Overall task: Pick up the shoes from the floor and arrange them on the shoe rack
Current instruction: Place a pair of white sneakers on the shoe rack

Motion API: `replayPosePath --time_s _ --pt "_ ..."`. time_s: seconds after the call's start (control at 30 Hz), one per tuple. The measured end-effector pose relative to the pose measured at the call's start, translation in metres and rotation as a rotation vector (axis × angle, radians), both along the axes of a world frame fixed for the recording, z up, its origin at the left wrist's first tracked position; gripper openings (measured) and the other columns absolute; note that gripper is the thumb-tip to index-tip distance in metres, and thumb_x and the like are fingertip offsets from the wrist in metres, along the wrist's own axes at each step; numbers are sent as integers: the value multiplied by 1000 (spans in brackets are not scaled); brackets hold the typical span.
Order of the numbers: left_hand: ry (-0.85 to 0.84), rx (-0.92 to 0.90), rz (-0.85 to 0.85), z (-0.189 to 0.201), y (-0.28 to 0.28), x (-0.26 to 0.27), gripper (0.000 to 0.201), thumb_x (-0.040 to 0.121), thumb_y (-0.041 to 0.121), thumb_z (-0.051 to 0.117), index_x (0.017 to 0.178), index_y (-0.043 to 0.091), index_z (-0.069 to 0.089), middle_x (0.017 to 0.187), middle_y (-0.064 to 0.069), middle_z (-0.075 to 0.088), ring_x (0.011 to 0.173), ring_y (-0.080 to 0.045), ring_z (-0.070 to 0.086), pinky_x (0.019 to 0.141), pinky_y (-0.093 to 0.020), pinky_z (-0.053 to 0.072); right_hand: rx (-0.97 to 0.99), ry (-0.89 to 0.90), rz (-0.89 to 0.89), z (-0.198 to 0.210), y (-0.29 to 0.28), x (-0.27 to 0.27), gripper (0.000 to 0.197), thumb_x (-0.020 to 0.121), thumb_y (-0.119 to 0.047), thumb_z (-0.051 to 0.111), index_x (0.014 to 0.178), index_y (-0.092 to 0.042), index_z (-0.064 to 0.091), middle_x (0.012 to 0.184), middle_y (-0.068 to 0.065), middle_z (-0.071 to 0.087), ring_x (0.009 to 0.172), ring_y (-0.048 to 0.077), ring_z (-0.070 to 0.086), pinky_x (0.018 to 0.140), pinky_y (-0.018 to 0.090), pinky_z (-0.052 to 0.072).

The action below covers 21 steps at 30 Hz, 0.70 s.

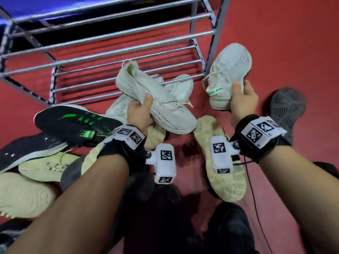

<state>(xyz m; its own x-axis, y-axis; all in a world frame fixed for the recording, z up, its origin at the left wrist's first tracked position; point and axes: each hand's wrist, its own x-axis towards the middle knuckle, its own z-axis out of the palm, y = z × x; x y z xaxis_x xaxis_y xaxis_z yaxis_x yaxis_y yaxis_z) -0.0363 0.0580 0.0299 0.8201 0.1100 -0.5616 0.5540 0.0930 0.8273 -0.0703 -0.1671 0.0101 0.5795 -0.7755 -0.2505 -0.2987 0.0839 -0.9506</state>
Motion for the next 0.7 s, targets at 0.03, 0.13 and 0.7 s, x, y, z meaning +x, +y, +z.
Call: replayPosePath --time_s 0.03,0.13,0.7 --pt "9 -39 -23 7 6 -1 39 93 28 57 120 1 54 114 -13 67 100 -26 67 87 -45 55 6 -4 12 8 6 -2 77 64 -58 49 126 -13 59 124 6 65 109 16 60 102 41 47" --pt "20 -96 -80 24 24 -3 33 96 28 52 120 5 56 115 -12 67 102 -24 66 88 -42 55 87 -32 41 32 26 -10 47 83 -41 54 120 -12 61 108 3 68 103 22 65 94 45 52" --pt "6 -153 16 138 139 -20 34 86 42 62 95 10 62 88 -11 73 97 -27 67 92 -49 52 391 1 362 219 105 -47 25 98 -34 45 82 -16 52 76 3 61 43 12 62 38 23 51"
